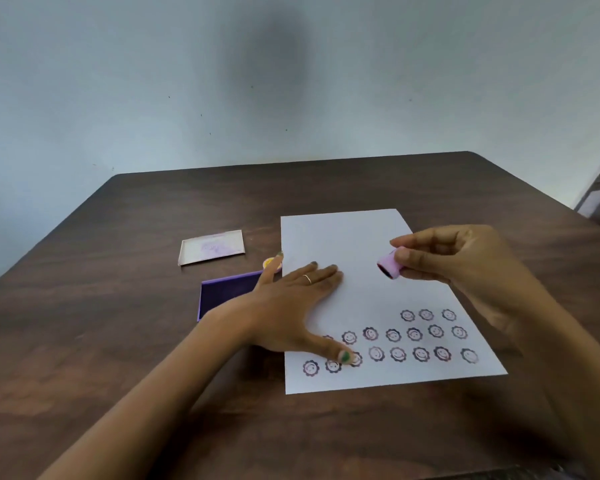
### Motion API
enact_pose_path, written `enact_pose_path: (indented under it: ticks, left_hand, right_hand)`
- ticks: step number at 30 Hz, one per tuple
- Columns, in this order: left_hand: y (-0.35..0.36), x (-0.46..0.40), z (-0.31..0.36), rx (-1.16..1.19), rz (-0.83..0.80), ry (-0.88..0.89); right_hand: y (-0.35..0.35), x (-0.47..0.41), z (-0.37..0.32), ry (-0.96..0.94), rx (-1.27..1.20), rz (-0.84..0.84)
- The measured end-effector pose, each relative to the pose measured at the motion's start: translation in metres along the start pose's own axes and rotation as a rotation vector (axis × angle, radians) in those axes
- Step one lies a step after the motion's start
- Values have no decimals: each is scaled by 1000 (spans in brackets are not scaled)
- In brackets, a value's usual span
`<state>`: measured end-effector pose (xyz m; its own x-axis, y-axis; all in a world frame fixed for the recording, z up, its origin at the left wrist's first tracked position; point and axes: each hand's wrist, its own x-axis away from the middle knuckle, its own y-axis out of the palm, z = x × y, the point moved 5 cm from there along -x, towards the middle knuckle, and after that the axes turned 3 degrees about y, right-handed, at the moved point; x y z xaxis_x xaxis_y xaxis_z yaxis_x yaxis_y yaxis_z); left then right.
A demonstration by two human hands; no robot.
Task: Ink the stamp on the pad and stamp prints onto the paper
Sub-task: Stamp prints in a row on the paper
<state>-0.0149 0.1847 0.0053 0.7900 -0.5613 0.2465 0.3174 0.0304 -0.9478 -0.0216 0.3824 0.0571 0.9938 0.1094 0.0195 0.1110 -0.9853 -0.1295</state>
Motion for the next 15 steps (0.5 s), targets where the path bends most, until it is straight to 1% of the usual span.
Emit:
enact_pose_path:
  ticks: [7,10,15]
  left_hand:
    - [1,2,0,9,-10,-25]
    - [2,2,-1,11,-13,-28]
    - [3,1,-1,15,-8,-24]
  right_hand:
    - [15,9,0,-50,523,33]
    - [21,10,0,-80,629,38]
    - [27,14,3,-106,699,50]
